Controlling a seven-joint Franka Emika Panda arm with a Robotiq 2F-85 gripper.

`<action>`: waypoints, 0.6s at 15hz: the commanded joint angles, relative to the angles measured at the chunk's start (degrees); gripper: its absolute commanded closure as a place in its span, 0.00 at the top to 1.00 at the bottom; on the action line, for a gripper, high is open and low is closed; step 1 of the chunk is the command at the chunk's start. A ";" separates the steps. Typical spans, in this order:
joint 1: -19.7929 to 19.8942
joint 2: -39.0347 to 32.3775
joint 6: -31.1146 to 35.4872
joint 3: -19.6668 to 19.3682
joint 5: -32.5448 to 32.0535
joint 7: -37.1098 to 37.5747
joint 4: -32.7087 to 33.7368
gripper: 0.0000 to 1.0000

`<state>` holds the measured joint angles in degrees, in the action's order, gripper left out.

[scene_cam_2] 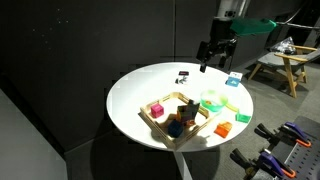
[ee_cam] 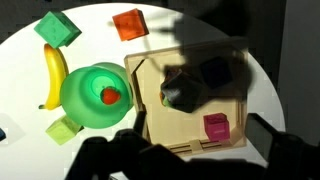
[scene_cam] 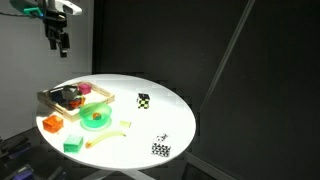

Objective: Stack the light blue toy block on the yellow toy block

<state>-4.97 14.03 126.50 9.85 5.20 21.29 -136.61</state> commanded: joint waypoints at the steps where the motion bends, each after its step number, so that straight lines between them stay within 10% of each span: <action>1: 0.57 -2.13 4.55 -0.09 -3.59 -0.46 0.43 1.00; 9: -0.04 -7.49 13.42 -1.26 -4.82 -4.80 -0.34 1.00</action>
<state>-4.72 7.99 137.42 9.31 0.63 19.11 -136.80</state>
